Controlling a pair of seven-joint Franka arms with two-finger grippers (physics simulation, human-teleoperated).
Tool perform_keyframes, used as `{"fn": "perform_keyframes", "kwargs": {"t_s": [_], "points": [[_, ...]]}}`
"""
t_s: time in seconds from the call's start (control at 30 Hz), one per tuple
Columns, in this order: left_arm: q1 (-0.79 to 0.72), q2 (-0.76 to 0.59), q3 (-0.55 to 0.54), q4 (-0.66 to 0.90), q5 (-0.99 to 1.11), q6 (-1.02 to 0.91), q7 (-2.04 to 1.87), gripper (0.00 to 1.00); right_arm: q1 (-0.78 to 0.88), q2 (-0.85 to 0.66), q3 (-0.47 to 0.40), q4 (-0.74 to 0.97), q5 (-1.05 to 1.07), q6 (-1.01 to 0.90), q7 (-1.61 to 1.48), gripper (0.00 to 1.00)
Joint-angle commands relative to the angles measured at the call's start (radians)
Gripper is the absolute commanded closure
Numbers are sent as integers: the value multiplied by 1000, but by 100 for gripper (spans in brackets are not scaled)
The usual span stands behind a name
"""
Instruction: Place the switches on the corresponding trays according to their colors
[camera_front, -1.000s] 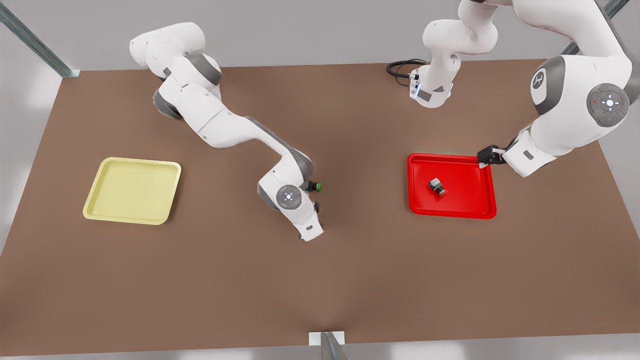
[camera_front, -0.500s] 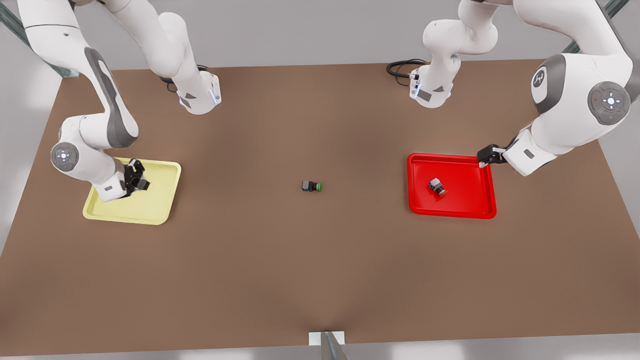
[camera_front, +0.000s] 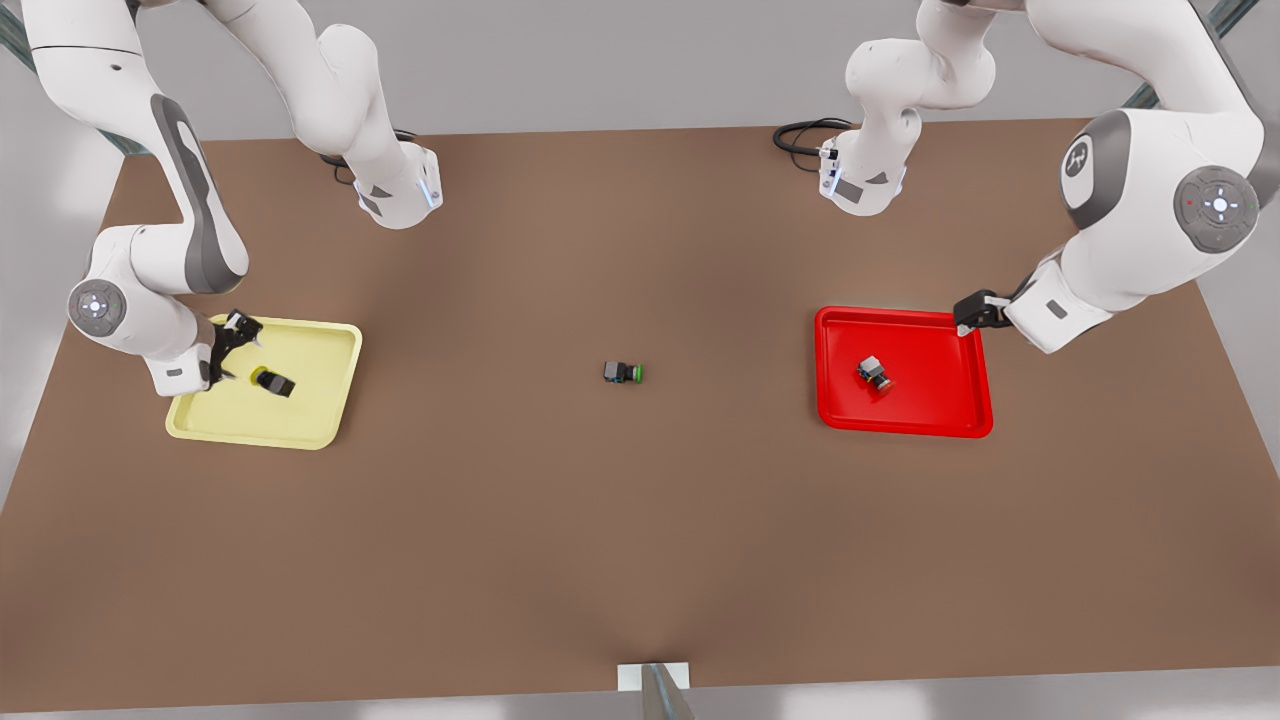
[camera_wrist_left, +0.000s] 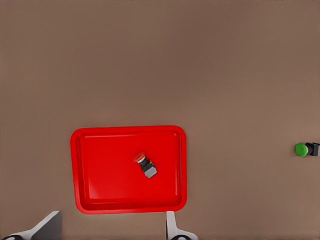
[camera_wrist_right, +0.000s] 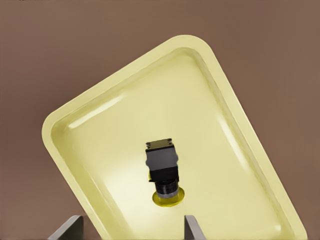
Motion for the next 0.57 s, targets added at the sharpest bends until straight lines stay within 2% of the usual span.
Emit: {"fn": "perform_keyframes", "kwargs": {"t_s": [0.0,0.1,0.13,0.2,0.23,0.27,0.3,0.33,0.37,0.4,0.53], "points": [[0,0,0,1,0,0,0,0,0,0,2,2,0,-5,0,0],[0,-3,0,1,0,-2,0,0,15,-2,35,94,52,-98,47,0],[0,-3,0,-1,0,-2,0,0,104,-3,66,203,71,-198,178,0],[0,-3,0,1,0,-2,0,0,400,-5,66,530,71,-532,721,0],[0,-3,0,1,0,-2,0,0,492,-2,49,648,74,-586,805,0],[0,-3,0,1,0,-2,-2,0,910,3,-323,881,86,-739,811,0],[0,-3,0,1,-1,-2,-2,0,1287,-72,-765,1038,158,-759,885,0],[0,-3,0,-1,-1,-2,-2,0,1472,-257,-1057,910,334,-665,966,0],[0,-3,0,1,-1,-2,-2,0,1762,-559,-1433,462,436,-329,959,0],[0,-3,0,-1,-1,-2,-2,0,1790,-580,-1460,421,436,-322,959,0],[0,-3,0,1,-1,-2,-2,0,1798,-592,-1459,394,445,-360,962,0]]}}
